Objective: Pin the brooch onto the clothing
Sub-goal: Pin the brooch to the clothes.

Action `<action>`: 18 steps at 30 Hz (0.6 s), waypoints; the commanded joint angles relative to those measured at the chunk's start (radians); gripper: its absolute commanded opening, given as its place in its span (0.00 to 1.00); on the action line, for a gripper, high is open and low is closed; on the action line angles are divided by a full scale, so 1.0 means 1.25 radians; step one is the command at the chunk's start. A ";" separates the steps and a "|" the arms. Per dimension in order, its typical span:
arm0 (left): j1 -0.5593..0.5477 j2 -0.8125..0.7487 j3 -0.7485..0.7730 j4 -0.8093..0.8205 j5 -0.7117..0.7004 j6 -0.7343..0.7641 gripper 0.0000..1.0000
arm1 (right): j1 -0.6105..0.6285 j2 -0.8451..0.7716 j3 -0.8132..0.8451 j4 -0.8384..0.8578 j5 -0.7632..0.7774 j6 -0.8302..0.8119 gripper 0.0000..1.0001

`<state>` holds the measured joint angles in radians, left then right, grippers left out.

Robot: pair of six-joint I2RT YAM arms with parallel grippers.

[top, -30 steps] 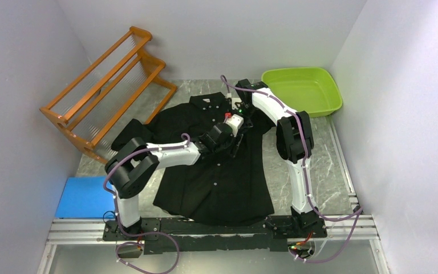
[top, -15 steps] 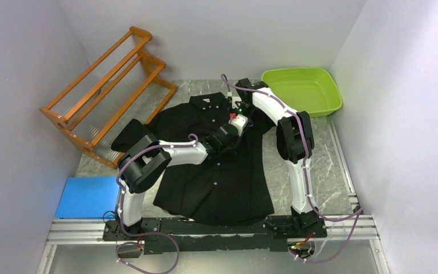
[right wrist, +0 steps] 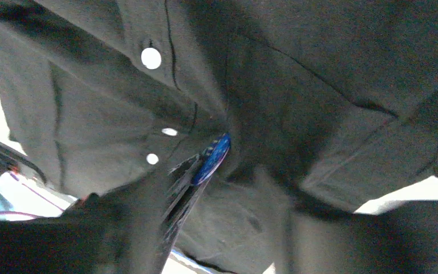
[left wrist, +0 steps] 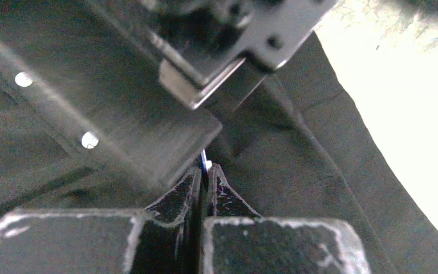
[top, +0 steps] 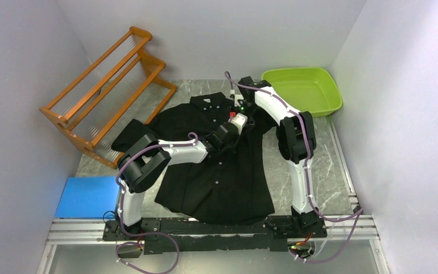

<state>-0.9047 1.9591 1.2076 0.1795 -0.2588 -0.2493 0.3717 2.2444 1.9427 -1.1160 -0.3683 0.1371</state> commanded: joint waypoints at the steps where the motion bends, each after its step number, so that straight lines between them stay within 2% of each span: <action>1: 0.003 -0.058 0.012 -0.016 0.025 -0.006 0.03 | -0.023 -0.122 -0.016 0.053 -0.006 0.006 0.76; 2: 0.003 -0.063 0.014 -0.025 0.034 -0.006 0.03 | -0.029 -0.141 -0.032 0.074 -0.001 0.013 0.97; 3: 0.004 -0.068 0.018 -0.039 0.041 -0.006 0.03 | -0.035 -0.161 -0.046 0.093 -0.001 0.016 0.99; 8: 0.004 -0.103 0.035 -0.091 0.080 -0.021 0.03 | -0.061 -0.285 -0.144 0.202 -0.005 0.034 1.00; 12: 0.006 -0.130 0.058 -0.141 0.110 -0.032 0.03 | -0.085 -0.400 -0.283 0.324 0.016 0.048 1.00; 18: 0.021 -0.164 0.078 -0.224 0.185 -0.059 0.03 | -0.150 -0.587 -0.501 0.550 -0.074 0.069 1.00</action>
<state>-0.8928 1.8091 1.2640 -0.0292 -0.1257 -0.2764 0.2321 1.6398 1.4277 -0.6720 -0.3744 0.1902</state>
